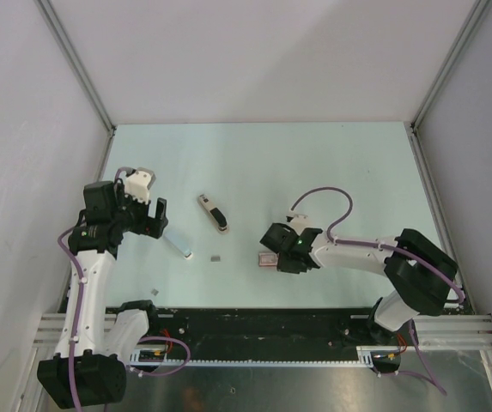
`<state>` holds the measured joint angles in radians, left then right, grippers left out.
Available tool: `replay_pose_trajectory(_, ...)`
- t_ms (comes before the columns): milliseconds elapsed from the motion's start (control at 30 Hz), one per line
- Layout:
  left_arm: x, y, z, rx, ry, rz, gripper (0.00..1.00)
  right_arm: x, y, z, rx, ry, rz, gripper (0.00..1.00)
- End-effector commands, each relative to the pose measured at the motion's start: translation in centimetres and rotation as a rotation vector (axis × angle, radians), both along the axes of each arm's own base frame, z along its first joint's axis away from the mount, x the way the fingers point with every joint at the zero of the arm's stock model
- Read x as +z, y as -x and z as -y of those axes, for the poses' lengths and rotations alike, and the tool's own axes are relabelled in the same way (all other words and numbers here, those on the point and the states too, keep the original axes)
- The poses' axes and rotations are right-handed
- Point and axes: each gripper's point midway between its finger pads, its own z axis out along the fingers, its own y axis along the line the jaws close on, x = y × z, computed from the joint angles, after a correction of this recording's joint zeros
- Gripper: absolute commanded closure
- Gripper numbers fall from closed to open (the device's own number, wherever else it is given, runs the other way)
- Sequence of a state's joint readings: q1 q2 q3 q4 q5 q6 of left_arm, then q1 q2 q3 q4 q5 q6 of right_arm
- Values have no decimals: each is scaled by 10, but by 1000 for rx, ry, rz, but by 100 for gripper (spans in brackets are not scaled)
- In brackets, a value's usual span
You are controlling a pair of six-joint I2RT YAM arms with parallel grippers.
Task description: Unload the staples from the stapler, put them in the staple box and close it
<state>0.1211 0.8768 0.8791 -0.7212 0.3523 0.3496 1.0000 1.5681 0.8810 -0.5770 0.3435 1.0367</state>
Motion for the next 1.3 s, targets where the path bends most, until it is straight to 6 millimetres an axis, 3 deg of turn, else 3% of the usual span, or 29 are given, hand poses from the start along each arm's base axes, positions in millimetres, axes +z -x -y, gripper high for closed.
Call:
replay_pose_trajectory(0, 2, 1, 3, -33, 5, 17, 5, 17, -1, -20, 45, -83, 30, 100)
replay_pose_trajectory(100, 1, 1, 3, -34, 5, 16, 5, 37, -5, -42, 96, -188, 74, 100)
replay_pose_trajectory(267, 3, 3, 3, -31, 3, 23, 5, 58, -6, -91, 282, -286, 127, 87)
replay_pose_trajectory(367, 5, 4, 2, -30, -2, 29, 4, 67, -4, -125, 480, -300, 170, 76)
replay_pose_trajectory(500, 8, 11, 16, -132, 16, 23, 3, 68, -20, -142, 580, -273, 205, 72)
replay_pose_trajectory(633, 1, 31, 62, -403, -16, 7, 3, 84, -38, -138, 553, -295, 258, 70)
replay_pose_trajectory(733, -20, 53, 100, -618, -84, -35, 3, 96, -45, -134, 550, -291, 319, 67)
replay_pose_trajectory(833, -41, 67, 127, -772, -128, -99, 4, 103, -48, -125, 533, -287, 344, 66)
replay_pose_trajectory(1000, -82, 64, 142, -898, -198, -244, 6, 116, -49, -96, 449, -355, 350, 64)
replay_pose_trajectory(1033, -88, 62, 144, -910, -210, -265, 6, 120, -48, -90, 442, -377, 368, 61)
replay_pose_trajectory(1100, -100, 58, 148, -929, -238, -300, 7, 132, -47, -81, 432, -438, 415, 42)
replay_pose_trajectory(1133, -105, 56, 149, -937, -252, -313, 7, 139, -47, -77, 427, -465, 441, 38)
replay_pose_trajectory(1267, -121, 50, 158, -964, -283, -346, 8, 153, -55, -61, 398, -512, 496, 35)
